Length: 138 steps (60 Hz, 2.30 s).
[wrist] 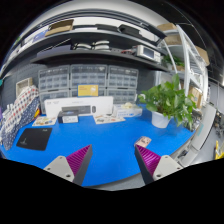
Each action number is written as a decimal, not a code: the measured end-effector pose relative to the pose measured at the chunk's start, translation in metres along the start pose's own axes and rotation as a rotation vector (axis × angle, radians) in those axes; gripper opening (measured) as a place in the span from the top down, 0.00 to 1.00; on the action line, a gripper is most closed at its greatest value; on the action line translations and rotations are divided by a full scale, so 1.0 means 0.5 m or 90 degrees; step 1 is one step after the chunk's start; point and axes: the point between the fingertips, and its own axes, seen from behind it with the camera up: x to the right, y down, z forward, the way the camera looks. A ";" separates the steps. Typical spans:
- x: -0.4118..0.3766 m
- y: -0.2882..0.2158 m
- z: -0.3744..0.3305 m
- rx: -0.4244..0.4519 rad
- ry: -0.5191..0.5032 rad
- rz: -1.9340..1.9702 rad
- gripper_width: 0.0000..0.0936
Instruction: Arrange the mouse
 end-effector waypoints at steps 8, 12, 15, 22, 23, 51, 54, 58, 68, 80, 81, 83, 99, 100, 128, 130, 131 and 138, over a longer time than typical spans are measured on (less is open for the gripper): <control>-0.001 0.095 -0.001 -0.043 -0.035 -0.011 0.08; 0.020 0.136 0.004 -0.059 -0.043 -0.012 0.08; 0.045 0.159 0.011 -0.070 -0.041 -0.013 0.08; 0.120 0.188 0.042 -0.092 -0.028 -0.004 0.08; 0.133 0.190 0.049 -0.094 -0.025 -0.003 0.08; 0.237 0.152 0.360 -0.169 -0.085 0.000 0.08; 0.230 0.141 0.384 -0.167 -0.100 -0.006 0.09; 0.215 0.133 0.417 -0.170 -0.124 -0.012 0.09; 0.184 0.111 0.481 -0.180 -0.162 -0.033 0.20; 0.175 0.095 0.518 -0.177 -0.171 -0.041 0.48; 0.175 0.095 0.520 -0.177 -0.171 -0.044 0.49; 0.177 0.095 0.522 -0.178 -0.174 -0.051 0.50; 0.170 0.101 0.522 -0.210 -0.182 -0.077 0.62; 0.171 0.102 0.521 -0.213 -0.179 -0.077 0.62; -0.225 -0.317 0.342 -0.054 -0.128 -0.018 0.62; -0.279 -0.343 0.322 -0.041 -0.133 -0.019 0.62; -0.308 -0.354 0.312 -0.037 -0.137 -0.018 0.62; -0.522 -0.380 0.263 -0.014 -0.186 -0.029 0.62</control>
